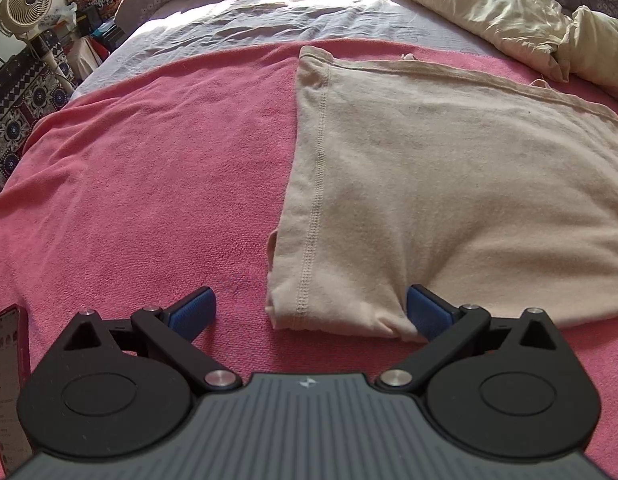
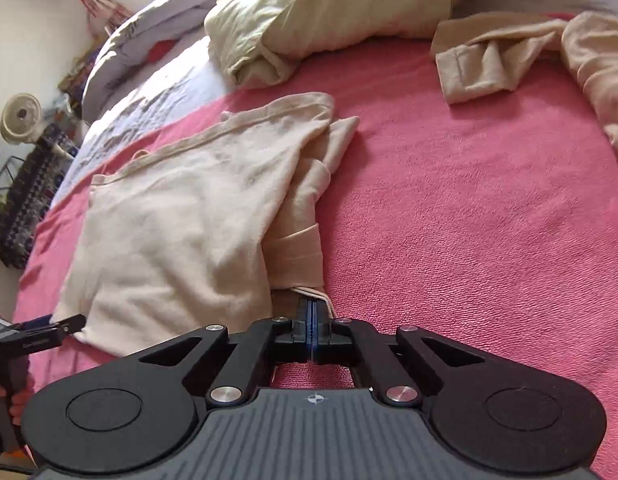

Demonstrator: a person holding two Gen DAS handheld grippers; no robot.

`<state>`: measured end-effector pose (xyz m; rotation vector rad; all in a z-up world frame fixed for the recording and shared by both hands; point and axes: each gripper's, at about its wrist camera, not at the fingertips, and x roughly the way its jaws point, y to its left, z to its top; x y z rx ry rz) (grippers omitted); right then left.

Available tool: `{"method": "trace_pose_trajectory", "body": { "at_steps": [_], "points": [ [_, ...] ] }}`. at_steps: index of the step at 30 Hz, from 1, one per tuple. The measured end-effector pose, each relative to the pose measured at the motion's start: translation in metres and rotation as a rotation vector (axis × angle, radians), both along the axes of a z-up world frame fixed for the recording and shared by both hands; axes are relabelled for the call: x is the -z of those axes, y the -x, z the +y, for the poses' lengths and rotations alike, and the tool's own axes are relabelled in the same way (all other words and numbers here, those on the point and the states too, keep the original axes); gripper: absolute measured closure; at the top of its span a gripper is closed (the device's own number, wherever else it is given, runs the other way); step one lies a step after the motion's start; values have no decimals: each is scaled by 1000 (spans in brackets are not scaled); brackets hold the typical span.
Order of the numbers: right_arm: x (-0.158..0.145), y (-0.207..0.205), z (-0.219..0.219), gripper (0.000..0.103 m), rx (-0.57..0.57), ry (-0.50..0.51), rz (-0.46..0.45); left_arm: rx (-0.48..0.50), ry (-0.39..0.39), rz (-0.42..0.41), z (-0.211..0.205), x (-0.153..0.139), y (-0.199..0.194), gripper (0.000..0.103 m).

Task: Fold clothes

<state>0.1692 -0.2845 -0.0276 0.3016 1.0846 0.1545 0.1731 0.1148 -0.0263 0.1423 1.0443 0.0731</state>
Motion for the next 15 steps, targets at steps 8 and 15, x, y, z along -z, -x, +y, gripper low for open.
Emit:
{"method": "trace_pose_trajectory", "body": {
  "at_steps": [8, 15],
  "points": [
    [-34, 8, 82, 54, -104, 275, -102, -46, -307, 7, 17, -9, 14, 4],
    [-22, -32, 167, 54, -303, 150, -282, 127, -3, -145, -5, -38, -13, 7]
  ]
}}
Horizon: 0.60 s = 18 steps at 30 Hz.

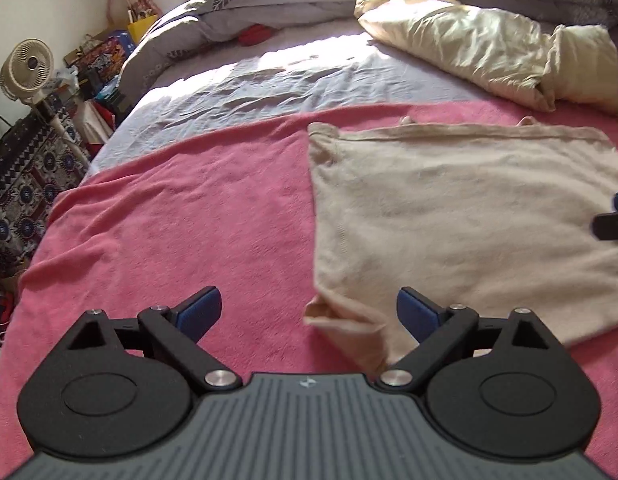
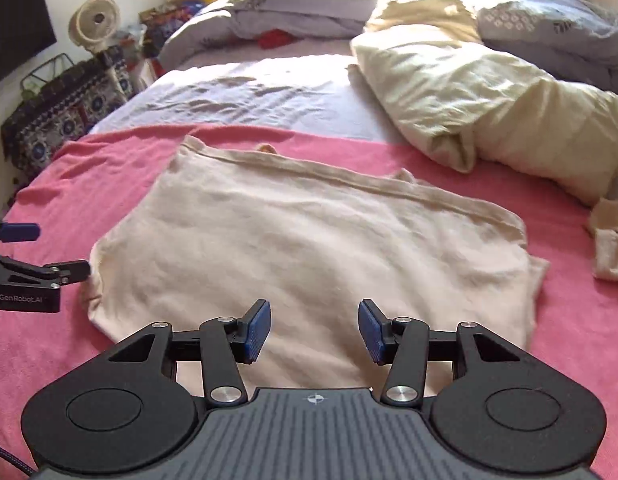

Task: Fold clothes

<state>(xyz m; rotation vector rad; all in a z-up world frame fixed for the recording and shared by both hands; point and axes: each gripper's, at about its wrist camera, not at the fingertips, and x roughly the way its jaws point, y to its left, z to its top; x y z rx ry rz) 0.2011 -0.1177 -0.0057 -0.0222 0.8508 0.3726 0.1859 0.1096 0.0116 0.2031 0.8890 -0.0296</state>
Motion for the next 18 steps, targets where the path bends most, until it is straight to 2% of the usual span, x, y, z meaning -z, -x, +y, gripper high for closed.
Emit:
{"method": "trace_pose_trajectory", "body": {
  "at_steps": [3, 5, 7, 8, 12, 15, 18],
  "points": [
    [8, -17, 23, 49, -146, 38, -100, 42, 46, 0, -13, 5, -14, 7],
    [15, -24, 25, 34, -220, 103, -96, 17, 21, 44, -14, 18, -18, 7],
    [24, -26, 15, 31, -258, 176, -70, -16, -43, 116, -11, 38, -20, 3],
    [27, -26, 2, 26, -255, 182, -58, -22, -26, 109, -3, 42, -15, 0],
    [32, -20, -61, 15, -170, 171, 27, -44, 13, 153, 25, 41, -4, 0],
    [29, -15, -95, 14, -130, 180, 77, -46, -42, 162, 38, 34, 6, 0],
    [22, -15, -116, 8, -51, 223, 154, -93, -151, 183, 51, 27, 14, 0]
  ]
}}
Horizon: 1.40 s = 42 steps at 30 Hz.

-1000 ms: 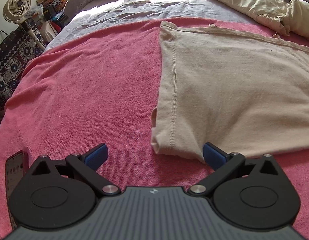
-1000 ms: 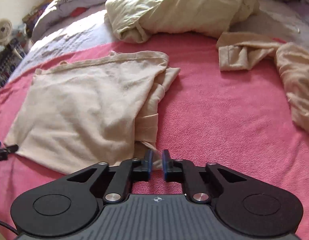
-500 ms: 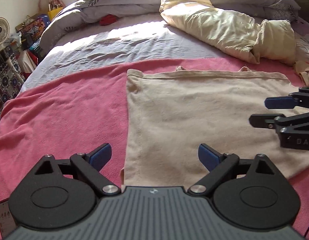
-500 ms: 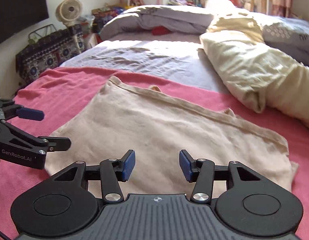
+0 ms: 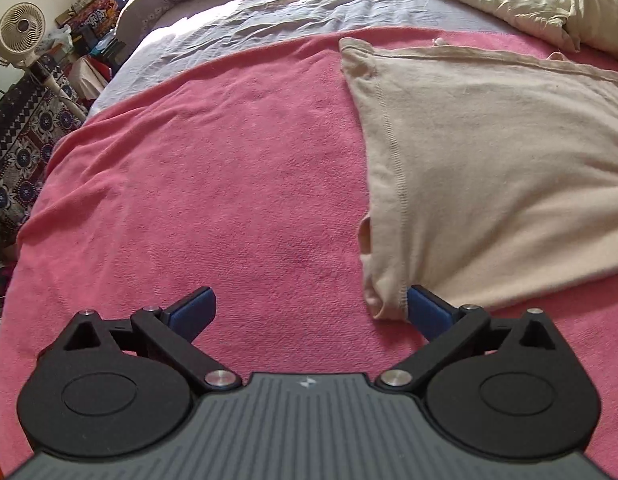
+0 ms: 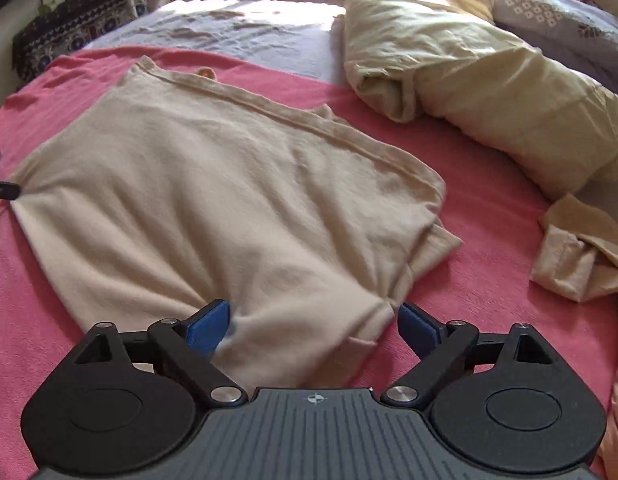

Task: Fold clothes

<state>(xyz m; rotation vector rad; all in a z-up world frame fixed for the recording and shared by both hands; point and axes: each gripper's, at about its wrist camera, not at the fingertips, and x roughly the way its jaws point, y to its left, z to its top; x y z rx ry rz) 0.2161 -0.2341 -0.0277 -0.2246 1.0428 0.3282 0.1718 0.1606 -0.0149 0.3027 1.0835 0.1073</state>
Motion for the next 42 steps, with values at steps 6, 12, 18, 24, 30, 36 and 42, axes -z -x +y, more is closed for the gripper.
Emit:
{"method": "trace_pose_trajectory", "body": {
  "at_steps": [6, 12, 18, 24, 30, 36, 42],
  "points": [
    [-24, 11, -29, 13, 208, 2, 24, -180, -250, 53, 20, -11, -1, 9],
    [-34, -3, 24, 43, 99, -111, -11, -71, 32, 57, -40, -39, -39, 8],
    [-19, -22, 81, 44, 17, -194, 13, -82, 264, 151, -84, -30, -71, 8],
    [0, -21, 101, 42, -5, -132, 14, -106, 280, 281, -100, 3, -81, 9],
    [1, -7, 88, 41, -31, -77, 7, -114, 266, 326, -98, 17, -78, 4],
    [1, 7, 64, 33, 8, -50, 33, -112, 260, 331, -99, 20, -78, 1],
    [-1, 21, 48, 33, 25, -30, 44, -106, 257, 328, -101, 19, -75, 0]
  ]
}}
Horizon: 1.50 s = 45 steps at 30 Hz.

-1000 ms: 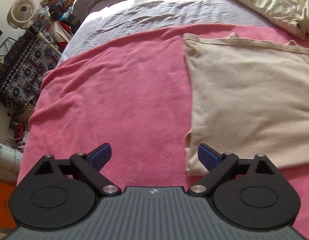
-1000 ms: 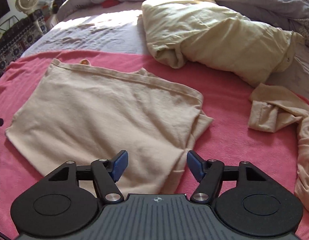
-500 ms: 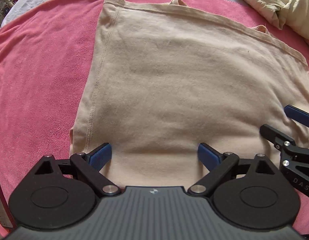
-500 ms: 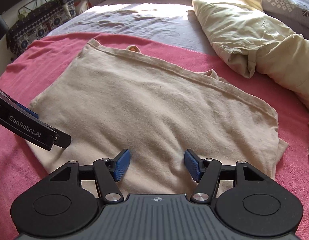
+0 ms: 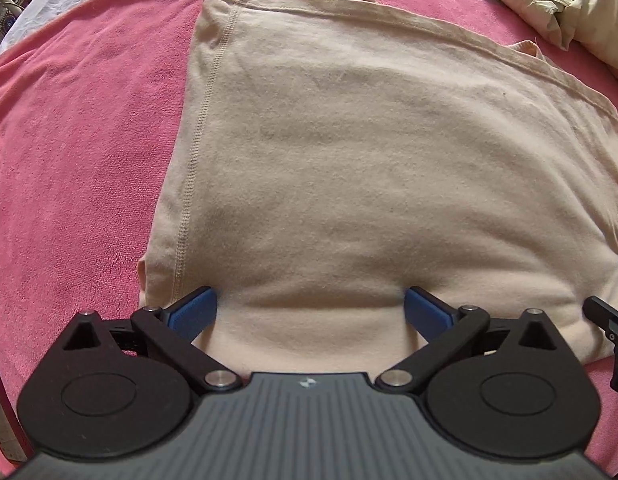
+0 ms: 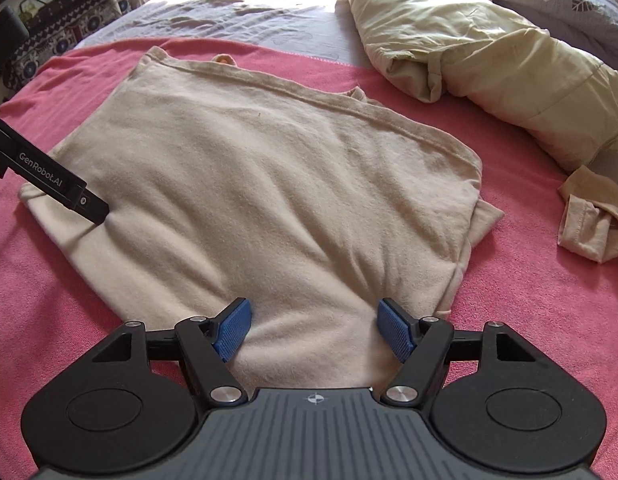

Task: Fold clothes

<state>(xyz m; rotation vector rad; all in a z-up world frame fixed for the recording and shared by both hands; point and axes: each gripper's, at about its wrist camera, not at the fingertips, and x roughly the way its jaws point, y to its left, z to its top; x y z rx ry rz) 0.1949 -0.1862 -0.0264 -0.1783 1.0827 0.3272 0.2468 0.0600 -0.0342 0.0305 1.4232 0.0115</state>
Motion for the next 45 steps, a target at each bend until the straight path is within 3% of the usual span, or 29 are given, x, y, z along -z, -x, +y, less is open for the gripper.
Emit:
{"method": "trace_pose_trajectory", "body": {
  "at_steps": [10, 12, 19, 23, 29, 33, 35, 37, 38, 40, 43, 45],
  "points": [
    [-2, 16, -8, 31, 30, 44, 18, 6, 4, -3, -1, -3, 4, 0],
    [0, 18, -13, 24, 70, 56, 47, 6, 4, -5, -1, -4, 6, 0],
    [0, 32, -48, 24, 262, -71, 119, 10, 5, -11, -1, -8, 10, 0],
    [0, 42, -65, 24, 418, -258, 172, 12, 1, -13, -1, -11, 13, 0],
    [24, 75, -106, 22, 857, -803, 224, 26, 2, -17, 5, -19, 20, 0],
    [31, 85, -108, 23, 889, -865, 216, 24, -44, -33, 26, -29, 34, 0],
    [32, 84, -109, 23, 886, -872, 219, -33, -95, -18, 55, -29, 46, 0],
    [33, 82, -112, 23, 883, -881, 224, -147, -7, 16, 100, -27, 60, 0],
    [34, 81, -113, 24, 886, -885, 226, -208, -6, 48, 121, -24, 70, 0],
    [33, 80, -114, 25, 887, -888, 230, -242, -140, 67, 140, -31, 78, 0],
    [32, 79, -114, 23, 860, -894, 227, -274, -178, 33, 148, -53, 79, 8],
    [37, 82, -115, 23, 878, -938, 231, -248, -97, -28, 135, -65, 72, 8]
  ]
}}
